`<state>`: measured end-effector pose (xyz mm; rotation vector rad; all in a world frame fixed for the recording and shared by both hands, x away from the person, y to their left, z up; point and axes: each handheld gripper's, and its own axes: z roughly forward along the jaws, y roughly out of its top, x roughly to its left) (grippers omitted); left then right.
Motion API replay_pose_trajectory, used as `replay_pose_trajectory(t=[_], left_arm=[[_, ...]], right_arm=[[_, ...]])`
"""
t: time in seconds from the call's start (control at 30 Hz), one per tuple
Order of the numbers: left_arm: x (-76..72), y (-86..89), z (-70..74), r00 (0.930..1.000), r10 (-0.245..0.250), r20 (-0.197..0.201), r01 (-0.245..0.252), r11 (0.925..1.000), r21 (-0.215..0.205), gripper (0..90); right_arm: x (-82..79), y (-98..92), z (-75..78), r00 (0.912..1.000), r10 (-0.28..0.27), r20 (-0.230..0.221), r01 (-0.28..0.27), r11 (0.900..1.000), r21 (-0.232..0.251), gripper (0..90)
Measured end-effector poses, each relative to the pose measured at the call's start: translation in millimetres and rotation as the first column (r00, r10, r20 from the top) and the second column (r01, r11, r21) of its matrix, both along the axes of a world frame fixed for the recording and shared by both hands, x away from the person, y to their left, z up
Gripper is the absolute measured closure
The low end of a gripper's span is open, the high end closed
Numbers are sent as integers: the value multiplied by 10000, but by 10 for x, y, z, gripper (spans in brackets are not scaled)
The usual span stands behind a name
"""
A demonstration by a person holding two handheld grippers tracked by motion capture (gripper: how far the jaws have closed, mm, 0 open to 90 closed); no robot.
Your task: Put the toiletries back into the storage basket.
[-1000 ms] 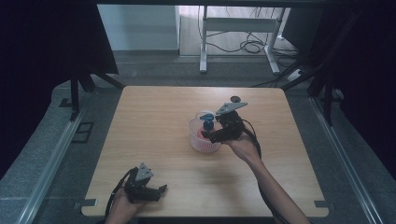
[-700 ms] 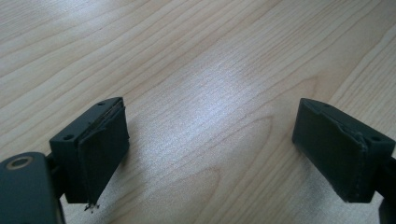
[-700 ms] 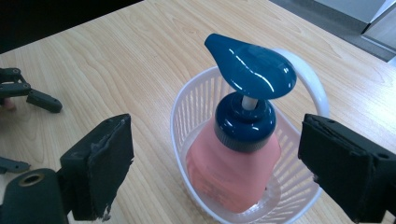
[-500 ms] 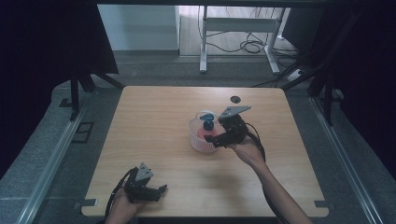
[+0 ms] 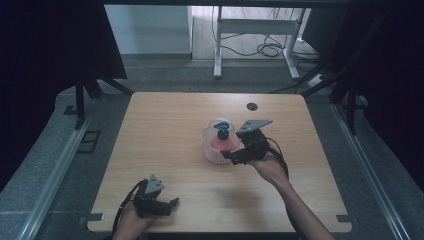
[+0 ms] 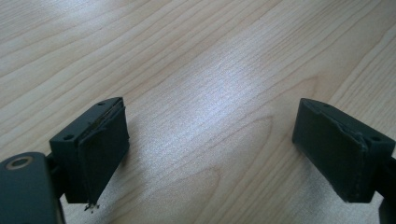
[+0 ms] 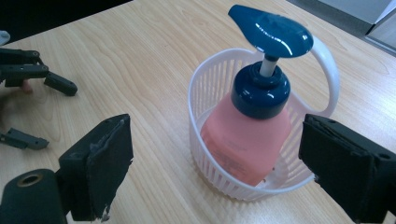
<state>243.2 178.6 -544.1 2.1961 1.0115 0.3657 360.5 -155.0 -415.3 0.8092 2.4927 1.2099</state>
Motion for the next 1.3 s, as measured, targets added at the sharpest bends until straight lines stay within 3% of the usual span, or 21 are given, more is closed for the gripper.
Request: replay_pose_trajectory(t=[1.3], left_arm=[[-1,-2,-1,10000,28,8,-28,10000,-23,104]], right_arm=[[-396,-325,-143,9999,-46,159,43,9997,227,91]])
